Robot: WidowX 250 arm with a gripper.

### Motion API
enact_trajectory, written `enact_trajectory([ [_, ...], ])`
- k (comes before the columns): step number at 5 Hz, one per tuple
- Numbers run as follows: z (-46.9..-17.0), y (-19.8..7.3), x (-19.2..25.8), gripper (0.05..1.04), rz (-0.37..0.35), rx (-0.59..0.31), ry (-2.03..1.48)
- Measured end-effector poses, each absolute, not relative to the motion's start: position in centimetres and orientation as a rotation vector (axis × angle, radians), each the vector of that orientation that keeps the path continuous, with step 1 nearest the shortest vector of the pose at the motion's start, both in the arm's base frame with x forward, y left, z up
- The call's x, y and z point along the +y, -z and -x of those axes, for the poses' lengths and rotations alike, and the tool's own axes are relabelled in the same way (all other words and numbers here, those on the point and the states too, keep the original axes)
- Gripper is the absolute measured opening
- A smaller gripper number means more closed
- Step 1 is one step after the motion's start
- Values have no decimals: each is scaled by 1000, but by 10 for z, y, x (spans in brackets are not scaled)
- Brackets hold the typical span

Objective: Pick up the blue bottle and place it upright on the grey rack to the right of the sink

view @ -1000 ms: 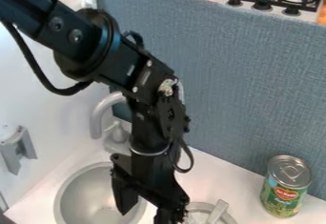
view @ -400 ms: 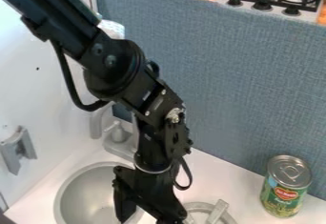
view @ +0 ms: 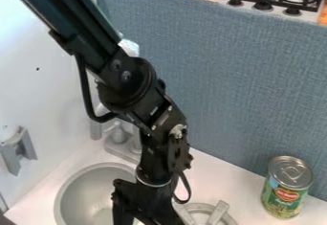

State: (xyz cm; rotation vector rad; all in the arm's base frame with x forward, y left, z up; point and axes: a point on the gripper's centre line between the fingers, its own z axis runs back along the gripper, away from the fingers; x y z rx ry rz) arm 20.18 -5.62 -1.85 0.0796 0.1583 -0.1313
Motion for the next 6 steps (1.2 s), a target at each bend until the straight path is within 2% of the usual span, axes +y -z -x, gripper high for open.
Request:
enact_trajectory([
  [1,-204,25,-56,988,-91,168,125],
  [2,-206,30,-56,902,-83,161,148],
  [3,-210,31,-56,610,-57,138,141],
  [4,-207,32,-55,363,-34,139,135],
  [5,-207,18,-58,340,-22,110,124],
  [6,-208,-15,-71,340,-18,46,142],
])
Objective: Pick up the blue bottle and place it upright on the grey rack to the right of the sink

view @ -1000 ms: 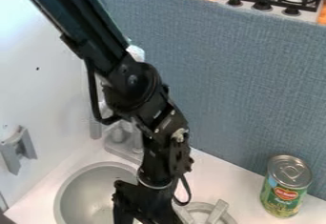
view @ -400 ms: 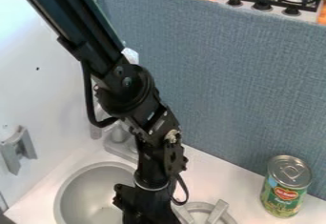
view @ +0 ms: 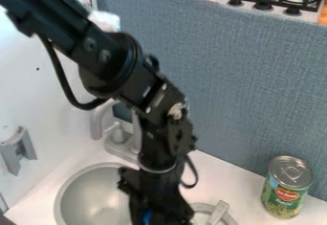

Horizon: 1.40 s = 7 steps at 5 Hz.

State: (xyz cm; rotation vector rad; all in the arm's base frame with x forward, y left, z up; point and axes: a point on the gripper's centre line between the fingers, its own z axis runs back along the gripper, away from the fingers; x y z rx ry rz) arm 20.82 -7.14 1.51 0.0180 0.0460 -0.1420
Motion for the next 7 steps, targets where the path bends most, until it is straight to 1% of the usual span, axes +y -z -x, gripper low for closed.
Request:
enact_trajectory([
  [1,-224,-39,-87,340,3,-30,152],
  [2,-242,-45,-96,340,15,-55,164],
  [4,-266,-14,-107,340,-7,52,169],
  [6,-280,0,-112,340,-19,74,161],
  [7,-283,7,-112,340,-35,102,162],
])
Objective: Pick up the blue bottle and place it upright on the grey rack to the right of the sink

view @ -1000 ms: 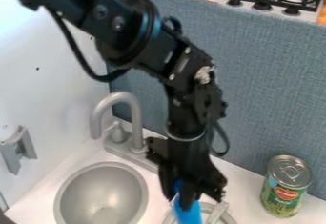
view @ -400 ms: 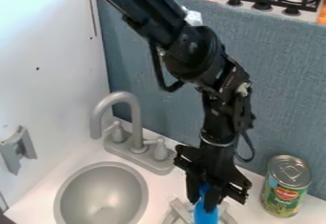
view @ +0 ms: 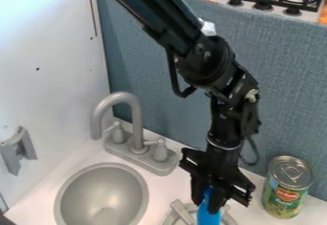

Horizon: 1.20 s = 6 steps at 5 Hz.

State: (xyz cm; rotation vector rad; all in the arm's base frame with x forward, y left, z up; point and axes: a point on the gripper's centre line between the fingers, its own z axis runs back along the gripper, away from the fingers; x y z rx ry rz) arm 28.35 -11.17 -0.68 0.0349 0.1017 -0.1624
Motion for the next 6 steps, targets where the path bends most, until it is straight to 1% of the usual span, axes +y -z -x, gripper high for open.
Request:
enact_trajectory([
  [1,-283,15,-111,340,-47,135,175],
  [2,-287,17,-112,414,-46,137,187],
  [3,-284,20,-112,721,-51,164,194],
  [4,-287,18,-113,980,-43,146,194],
  [5,-285,-13,-113,1006,-21,61,166],
  [6,-274,-52,-105,1002,-15,-31,119],
])
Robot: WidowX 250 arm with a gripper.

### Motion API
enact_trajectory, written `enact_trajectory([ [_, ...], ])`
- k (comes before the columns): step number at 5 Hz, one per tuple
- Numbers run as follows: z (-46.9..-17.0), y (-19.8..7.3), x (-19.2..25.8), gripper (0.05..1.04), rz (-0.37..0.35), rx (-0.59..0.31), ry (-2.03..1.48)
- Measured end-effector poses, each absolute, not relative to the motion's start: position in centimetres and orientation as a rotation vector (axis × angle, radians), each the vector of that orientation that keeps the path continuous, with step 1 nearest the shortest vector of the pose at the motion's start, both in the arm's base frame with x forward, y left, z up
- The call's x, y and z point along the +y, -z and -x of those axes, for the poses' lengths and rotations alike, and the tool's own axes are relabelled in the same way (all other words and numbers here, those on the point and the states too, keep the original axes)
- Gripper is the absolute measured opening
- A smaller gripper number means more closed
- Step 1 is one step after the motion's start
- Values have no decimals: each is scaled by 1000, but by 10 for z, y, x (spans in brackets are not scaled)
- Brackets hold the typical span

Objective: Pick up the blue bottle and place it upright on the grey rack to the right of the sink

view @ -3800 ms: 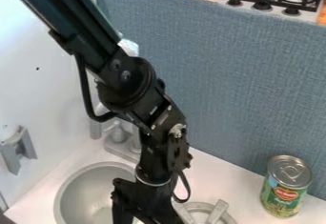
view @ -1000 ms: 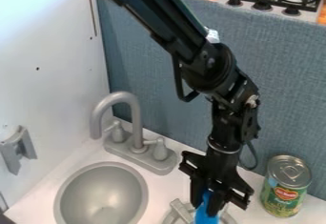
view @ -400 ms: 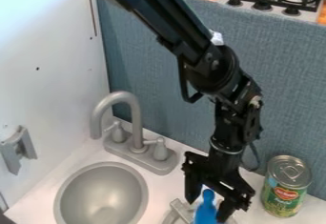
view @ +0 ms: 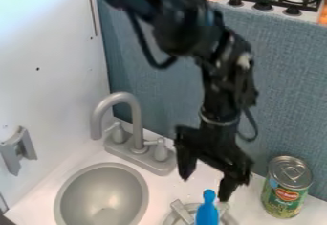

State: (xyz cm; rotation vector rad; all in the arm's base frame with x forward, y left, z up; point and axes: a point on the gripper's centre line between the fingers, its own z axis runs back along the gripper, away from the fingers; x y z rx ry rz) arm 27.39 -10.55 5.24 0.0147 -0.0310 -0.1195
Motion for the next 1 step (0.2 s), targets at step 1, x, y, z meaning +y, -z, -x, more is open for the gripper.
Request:
enact_trajectory([
  [1,-247,-90,-117,1002,8,-105,151],
])
